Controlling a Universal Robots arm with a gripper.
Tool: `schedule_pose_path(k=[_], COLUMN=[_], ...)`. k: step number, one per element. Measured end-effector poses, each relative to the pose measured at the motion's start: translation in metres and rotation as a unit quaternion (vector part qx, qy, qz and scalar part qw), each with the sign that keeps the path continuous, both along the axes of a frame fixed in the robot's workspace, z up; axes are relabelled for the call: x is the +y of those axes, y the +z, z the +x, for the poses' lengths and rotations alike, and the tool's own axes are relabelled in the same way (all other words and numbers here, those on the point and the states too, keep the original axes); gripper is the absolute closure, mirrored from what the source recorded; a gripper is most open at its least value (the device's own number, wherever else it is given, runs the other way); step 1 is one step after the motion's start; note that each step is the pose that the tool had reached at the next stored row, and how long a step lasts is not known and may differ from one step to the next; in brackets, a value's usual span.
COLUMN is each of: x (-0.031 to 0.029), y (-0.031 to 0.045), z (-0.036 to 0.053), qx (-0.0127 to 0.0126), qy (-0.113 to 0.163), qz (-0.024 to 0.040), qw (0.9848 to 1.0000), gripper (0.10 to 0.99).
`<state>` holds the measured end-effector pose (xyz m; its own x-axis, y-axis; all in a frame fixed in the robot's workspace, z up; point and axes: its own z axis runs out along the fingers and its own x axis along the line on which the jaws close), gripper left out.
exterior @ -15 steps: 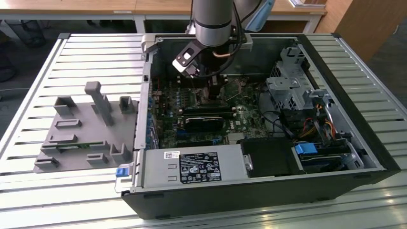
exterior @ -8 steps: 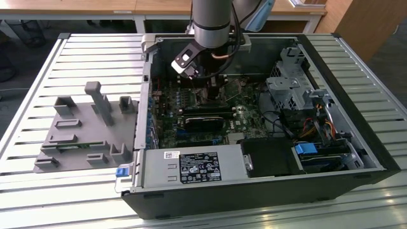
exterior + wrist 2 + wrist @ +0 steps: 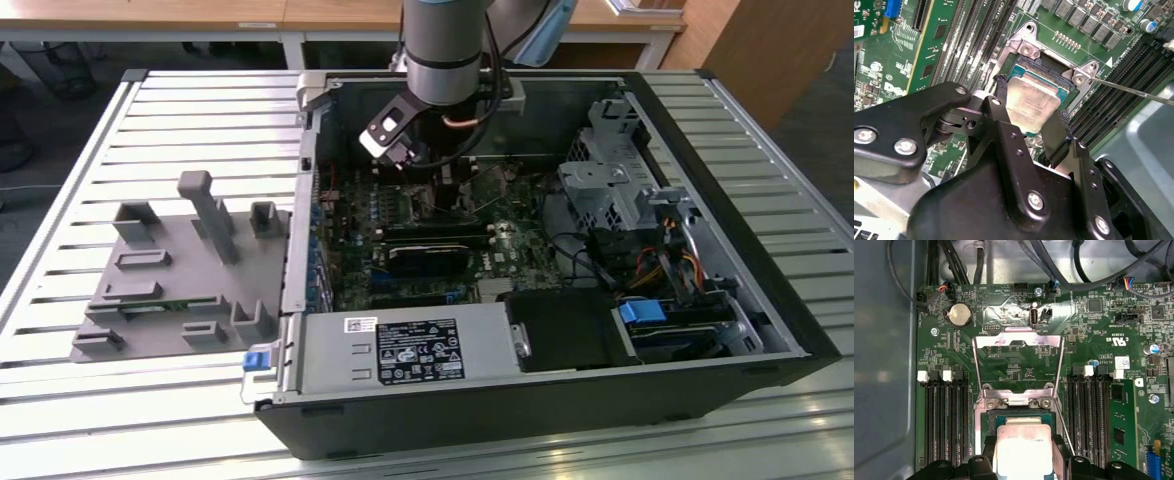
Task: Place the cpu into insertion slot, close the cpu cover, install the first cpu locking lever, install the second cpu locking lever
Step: 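Place the cpu into insertion slot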
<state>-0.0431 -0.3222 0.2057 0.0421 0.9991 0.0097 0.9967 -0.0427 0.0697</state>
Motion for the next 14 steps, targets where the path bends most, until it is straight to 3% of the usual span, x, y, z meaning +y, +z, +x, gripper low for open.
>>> schedule_pose_path(k=[14], x=[0.0021], y=[-0.0084], z=[0.0], qx=[0.0], qy=[-0.001], qz=[0.0], qw=[1.0], gripper=[0.561])
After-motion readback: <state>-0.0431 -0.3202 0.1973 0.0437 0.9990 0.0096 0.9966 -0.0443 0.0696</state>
